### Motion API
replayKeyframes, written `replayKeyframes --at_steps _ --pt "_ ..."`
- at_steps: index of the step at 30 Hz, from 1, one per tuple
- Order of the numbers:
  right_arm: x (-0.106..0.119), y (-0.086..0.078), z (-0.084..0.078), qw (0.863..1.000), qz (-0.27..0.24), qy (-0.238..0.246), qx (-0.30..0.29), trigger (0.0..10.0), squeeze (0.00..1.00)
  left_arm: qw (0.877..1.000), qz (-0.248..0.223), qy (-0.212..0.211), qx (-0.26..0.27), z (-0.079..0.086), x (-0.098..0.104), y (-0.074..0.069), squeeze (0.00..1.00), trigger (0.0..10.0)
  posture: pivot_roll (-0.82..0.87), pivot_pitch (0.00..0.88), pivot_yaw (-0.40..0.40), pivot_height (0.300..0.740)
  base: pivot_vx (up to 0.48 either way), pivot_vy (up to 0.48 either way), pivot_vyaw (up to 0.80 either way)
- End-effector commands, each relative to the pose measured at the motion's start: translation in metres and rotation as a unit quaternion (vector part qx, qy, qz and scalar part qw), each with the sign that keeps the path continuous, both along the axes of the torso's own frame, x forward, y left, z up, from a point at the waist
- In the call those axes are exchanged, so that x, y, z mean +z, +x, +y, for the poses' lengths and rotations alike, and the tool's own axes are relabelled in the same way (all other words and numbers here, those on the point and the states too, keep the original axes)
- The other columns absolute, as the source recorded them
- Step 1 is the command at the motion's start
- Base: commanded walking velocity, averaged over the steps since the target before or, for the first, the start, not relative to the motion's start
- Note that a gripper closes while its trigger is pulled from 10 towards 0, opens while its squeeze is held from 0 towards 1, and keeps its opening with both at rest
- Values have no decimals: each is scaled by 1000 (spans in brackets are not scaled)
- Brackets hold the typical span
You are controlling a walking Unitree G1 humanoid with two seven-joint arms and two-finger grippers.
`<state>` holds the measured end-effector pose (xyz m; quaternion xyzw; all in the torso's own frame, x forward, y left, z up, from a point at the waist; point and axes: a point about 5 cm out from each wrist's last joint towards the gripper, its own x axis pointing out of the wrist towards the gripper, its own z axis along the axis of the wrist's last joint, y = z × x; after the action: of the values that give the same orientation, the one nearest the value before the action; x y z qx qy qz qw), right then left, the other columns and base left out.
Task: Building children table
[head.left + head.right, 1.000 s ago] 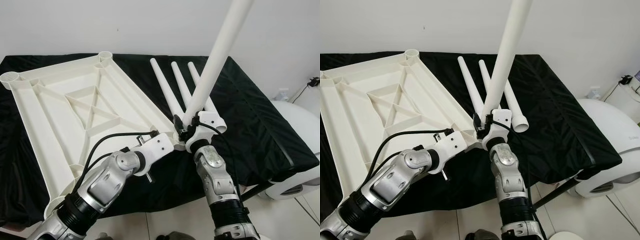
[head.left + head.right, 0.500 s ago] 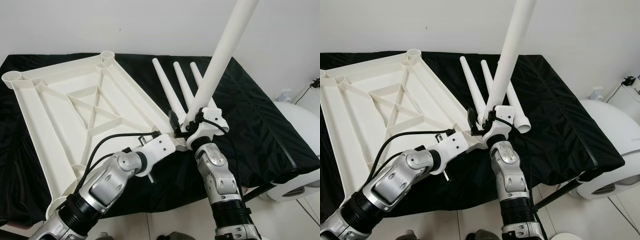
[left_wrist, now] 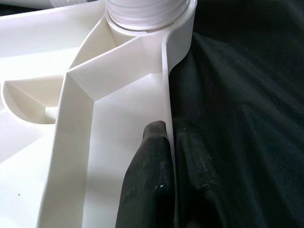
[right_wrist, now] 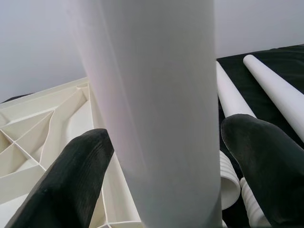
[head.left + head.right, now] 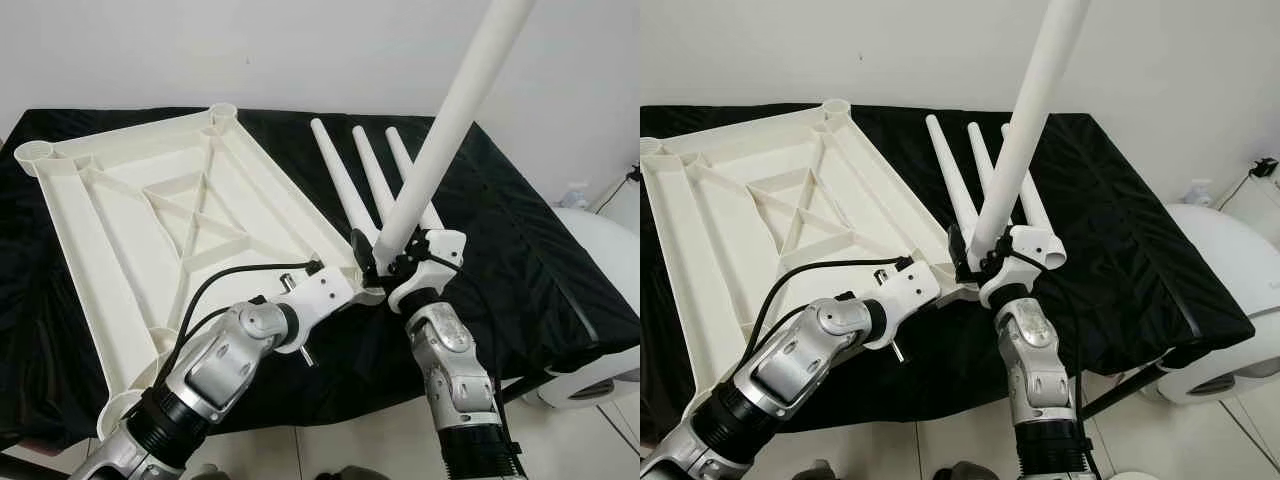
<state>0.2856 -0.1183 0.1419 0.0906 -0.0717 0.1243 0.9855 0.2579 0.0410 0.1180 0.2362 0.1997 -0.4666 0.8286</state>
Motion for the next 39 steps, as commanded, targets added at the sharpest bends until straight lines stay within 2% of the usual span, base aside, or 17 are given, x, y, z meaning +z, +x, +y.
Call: replayKeyframes --at_steps 1,4,5,13,16,17,19,22,23,24,30,34,36,38,39 --pt "0 -1 -3 1000 3 1 -8 10000 0 998 45 28 15 4 -23 -6 0 0 1 0 -95 740 0 0 0" --pt "1 -2 -4 1000 1 3 -11 10000 0 997 53 37 31 7 -25 -4 0 0 -1 0 -91 740 0 0 0" --pt "1 -2 -5 1000 1 4 -13 10000 0 997 56 45 37 9 -27 -3 0 10000 -3 5 -88 740 0 0 0" --pt "2 -3 -10 1000 -1 3 -24 10000 0 991 75 64 85 18 -34 2 0 10000 -8 16 -79 740 0 0 0" --pt "2 -3 -12 999 1 2 -33 10000 0 983 80 61 156 29 -34 13 0 10000 -12 19 -70 740 0 0 0" --pt "2 -3 -12 999 1 2 -33 10000 0 983 80 61 156 29 -34 13 0 10000 -12 19 -70 740 0 0 0" --pt "2 -4 -13 999 2 5 -39 10000 0 969 77 43 230 40 -31 20 0 10000 -10 23 -67 740 0 0 0" --pt "2 -4 -13 999 3 5 -41 10000 0 967 76 40 241 42 -31 21 0 10000 -10 23 -67 740 0 0 0" --pt "1 -3 -13 999 4 6 -41 10000 0 957 74 30 279 46 -31 23 0 10000 -6 26 -67 740 0 0 0" --pt "1 -3 -12 999 4 7 -41 10000 0 953 73 26 293 48 -32 24 0 10000 -6 26 -67 740 0 0 0" --pt "2 -1 -11 999 3 9 -41 10000 0 946 71 31 314 52 -35 25 0 10000 1 28 -72 740 0 0 0" --pt "4 0 -10 999 2 10 -40 10000 0 939 72 46 333 61 -43 26 0 10000 4 29 -73 740 0 0 0" --pt "4 1 -11 999 0 9 -41 10000 0 928 72 67 360 80 -51 31 0 10000 2 29 -70 740 0 0 0" --pt "4 1 -11 999 0 9 -41 10000 0 928 72 67 360 80 -51 31 0 10000 2 29 -70 740 0 0 0" --pt "5 1 -11 999 -1 9 -43 10000 0 920 72 76 377 93 -53 35 0 10000 -1 29 -67 740 0 0 0"
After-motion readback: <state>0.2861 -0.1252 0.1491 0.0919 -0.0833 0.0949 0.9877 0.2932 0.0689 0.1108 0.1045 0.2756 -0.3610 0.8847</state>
